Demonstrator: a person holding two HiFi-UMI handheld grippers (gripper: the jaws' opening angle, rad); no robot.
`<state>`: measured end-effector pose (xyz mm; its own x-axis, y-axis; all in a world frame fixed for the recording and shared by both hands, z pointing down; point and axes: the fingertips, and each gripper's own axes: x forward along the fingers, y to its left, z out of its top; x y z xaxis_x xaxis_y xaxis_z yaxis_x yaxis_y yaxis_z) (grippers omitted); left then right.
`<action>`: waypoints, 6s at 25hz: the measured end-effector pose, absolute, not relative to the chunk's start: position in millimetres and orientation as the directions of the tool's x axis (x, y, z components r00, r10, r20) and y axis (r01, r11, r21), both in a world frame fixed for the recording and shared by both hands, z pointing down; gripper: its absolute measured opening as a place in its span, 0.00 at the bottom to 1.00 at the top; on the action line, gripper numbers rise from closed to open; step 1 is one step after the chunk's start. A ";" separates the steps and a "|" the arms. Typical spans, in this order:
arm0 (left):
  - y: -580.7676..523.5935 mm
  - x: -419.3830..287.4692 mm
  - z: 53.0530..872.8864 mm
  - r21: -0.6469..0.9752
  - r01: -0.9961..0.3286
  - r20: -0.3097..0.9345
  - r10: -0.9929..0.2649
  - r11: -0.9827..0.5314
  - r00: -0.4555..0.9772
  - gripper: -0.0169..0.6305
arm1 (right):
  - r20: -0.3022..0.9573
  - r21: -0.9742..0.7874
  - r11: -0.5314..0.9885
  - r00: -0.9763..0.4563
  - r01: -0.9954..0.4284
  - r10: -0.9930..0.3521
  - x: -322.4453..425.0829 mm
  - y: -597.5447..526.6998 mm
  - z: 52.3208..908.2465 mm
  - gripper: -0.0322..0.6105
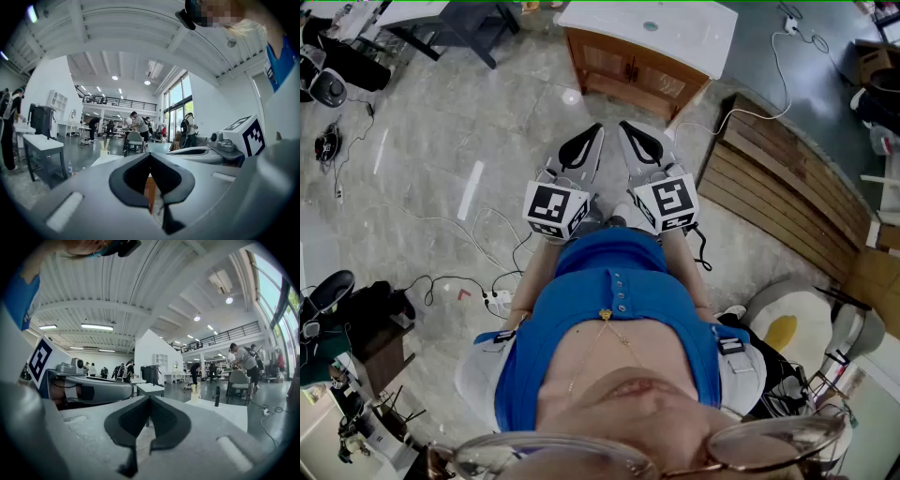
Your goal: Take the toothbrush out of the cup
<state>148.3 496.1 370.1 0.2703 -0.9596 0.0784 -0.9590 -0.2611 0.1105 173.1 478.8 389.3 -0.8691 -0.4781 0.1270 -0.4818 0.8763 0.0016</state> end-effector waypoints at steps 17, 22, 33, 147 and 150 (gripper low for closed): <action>480.0 143.0 383.8 0.134 -0.962 0.082 -0.965 -0.238 0.250 0.03 | 0.091 -0.079 0.890 -0.892 -0.449 -0.442 164.3 464.1 397.4 0.05; 448.6 126.3 385.3 0.132 -0.953 0.085 -0.955 -0.272 0.284 0.03 | 0.099 -0.074 0.885 -0.886 -0.460 -0.453 145.8 436.6 397.2 0.05; 378.2 75.8 379.5 0.146 -0.927 0.060 -0.933 -0.345 0.356 0.03 | 0.097 -0.065 0.878 -0.879 -0.474 -0.467 87.3 370.6 398.7 0.05; -79.8 -145.4 404.1 0.241 -0.850 0.103 -0.858 -0.468 0.502 0.03 | 0.147 -0.024 0.765 -0.759 -0.644 -0.634 -121.4 -87.1 407.3 0.05; -87.7 -157.7 407.2 0.246 -0.836 0.108 -0.843 -0.491 0.527 0.03 | 0.161 -0.017 0.744 -0.736 -0.668 -0.657 -130.9 -93.7 411.5 0.05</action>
